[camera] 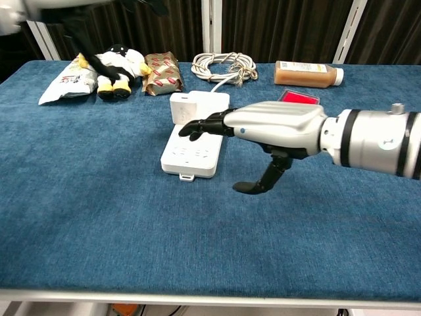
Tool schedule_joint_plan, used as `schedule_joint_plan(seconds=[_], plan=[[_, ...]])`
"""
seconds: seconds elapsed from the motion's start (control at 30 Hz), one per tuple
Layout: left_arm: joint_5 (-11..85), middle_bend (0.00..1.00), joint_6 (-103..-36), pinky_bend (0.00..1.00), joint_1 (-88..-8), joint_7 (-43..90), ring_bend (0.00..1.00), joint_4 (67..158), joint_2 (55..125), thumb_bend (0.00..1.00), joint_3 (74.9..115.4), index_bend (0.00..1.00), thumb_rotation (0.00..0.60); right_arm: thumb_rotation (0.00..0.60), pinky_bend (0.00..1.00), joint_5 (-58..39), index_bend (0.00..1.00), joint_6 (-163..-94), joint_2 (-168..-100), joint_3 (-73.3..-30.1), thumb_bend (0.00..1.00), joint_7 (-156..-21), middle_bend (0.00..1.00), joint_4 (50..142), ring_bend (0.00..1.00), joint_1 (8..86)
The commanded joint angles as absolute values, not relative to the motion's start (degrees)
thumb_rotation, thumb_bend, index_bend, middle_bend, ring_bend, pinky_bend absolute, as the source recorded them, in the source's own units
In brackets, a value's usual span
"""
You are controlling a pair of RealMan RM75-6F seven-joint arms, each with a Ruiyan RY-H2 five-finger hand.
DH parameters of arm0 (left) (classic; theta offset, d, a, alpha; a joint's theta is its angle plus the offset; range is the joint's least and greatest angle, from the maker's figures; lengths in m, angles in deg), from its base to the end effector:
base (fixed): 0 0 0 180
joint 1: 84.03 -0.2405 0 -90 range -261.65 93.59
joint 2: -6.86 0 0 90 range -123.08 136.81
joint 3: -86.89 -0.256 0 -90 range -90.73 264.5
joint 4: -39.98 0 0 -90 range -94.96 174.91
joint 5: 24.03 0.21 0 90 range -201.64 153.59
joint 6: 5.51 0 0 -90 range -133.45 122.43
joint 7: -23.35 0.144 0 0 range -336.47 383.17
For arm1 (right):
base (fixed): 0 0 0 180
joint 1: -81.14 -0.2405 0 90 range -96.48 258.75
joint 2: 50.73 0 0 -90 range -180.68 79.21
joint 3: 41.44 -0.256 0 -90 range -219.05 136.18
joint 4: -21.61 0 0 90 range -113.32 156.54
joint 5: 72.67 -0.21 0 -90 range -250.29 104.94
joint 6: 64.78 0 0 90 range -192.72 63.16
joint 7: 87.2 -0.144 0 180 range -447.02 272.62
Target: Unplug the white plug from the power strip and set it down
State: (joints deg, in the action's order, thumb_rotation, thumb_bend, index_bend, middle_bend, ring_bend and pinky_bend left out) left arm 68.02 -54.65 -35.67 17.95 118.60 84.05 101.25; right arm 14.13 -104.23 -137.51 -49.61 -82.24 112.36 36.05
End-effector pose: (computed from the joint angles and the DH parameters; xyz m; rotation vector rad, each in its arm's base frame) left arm -0.1068 0.3904 0.0536 -2.0998 -0.6162 -1.1255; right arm -0.0968 -0.2899 -0.0496 2.3920 -0.9210 0.9952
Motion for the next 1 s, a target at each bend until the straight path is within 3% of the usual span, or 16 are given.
schedule_joint_plan(seconds=[0.03,0.2,0.53,0.67,1.0], plan=[[66.8,0.13,-51.4,0.17,-31.5,14.9,0.03,113.6,88.1,0.02,101.2,0.15,0.600,0.600,0.03,10.5,0.06,-102.8,-140.5,-50.4,0.27,-80.8,0.11,109.8,0.00,34.5],[66.8,0.14,-49.7,0.18,-28.3,12.8,0.03,108.5,91.8,0.02,99.8,0.15,0.600,0.600,0.03,7.9,0.06,-102.3,-143.2,-50.2,0.27,-79.0,0.12,107.1,0.00,33.1],[66.7,0.22,-47.7,0.29,-24.5,11.1,0.14,101.0,96.7,0.03,96.7,0.25,0.600,0.600,0.03,4.7,0.07,-103.2,-145.8,-49.6,0.27,-77.6,0.13,105.1,0.00,32.1],[67.9,0.26,-49.8,0.32,-24.0,7.9,0.18,98.1,98.9,0.07,95.2,0.30,0.600,0.600,0.03,4.2,0.07,-103.5,-146.1,-49.1,0.27,-78.0,0.13,104.6,0.00,31.9],[71.1,0.30,-51.9,0.37,-21.4,3.3,0.23,90.3,103.6,0.10,91.5,0.32,0.600,0.600,0.03,3.6,0.07,-104.2,-146.6,-48.3,0.27,-78.6,0.13,103.7,0.00,31.5]])
